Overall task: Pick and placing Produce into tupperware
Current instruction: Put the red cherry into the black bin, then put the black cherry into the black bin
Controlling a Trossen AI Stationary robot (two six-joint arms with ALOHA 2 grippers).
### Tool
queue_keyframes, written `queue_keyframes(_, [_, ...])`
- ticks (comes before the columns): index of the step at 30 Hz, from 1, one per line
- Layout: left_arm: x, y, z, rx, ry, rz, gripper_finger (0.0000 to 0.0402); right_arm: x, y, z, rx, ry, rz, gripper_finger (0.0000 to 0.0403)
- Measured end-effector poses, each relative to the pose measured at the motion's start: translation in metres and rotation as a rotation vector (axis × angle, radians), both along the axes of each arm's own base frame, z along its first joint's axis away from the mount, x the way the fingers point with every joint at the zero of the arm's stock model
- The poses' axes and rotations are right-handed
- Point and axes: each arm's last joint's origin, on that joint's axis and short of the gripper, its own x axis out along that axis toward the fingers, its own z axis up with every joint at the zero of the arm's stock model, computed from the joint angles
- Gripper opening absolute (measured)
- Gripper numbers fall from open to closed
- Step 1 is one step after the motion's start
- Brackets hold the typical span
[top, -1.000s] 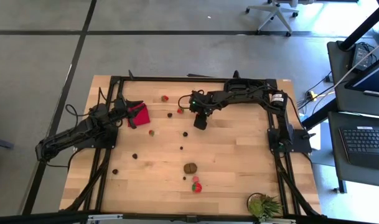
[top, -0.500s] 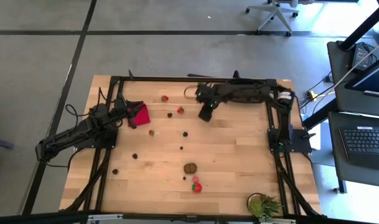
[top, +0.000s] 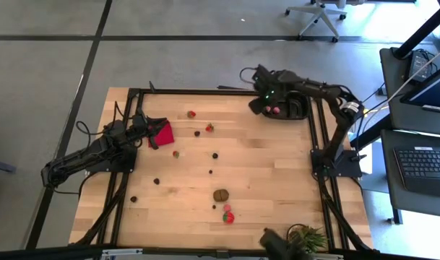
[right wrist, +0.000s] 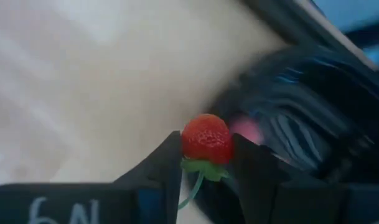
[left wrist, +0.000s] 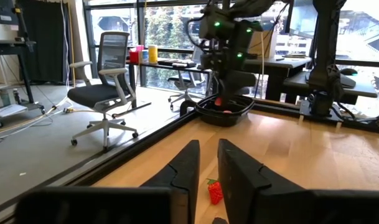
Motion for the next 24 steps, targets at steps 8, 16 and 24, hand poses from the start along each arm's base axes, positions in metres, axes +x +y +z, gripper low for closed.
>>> queue_keyframes(8, [0.0,0.0,0.0,-0.001,-0.001,0.0,0.004,-0.037,-0.029,-0.012,0.087,0.063,-0.216,0.012])
queue_keyframes(16, [0.0,0.0,0.0,-0.001,-0.001,0.0,0.0032,-0.042,-0.034,-0.013,0.088,0.065,-0.228,0.0154])
queue_keyframes(24, [0.0,0.0,0.0,-0.001,-0.001,0.0,0.0028,-0.036,-0.031,-0.013,0.078,0.065,-0.175,0.0176])
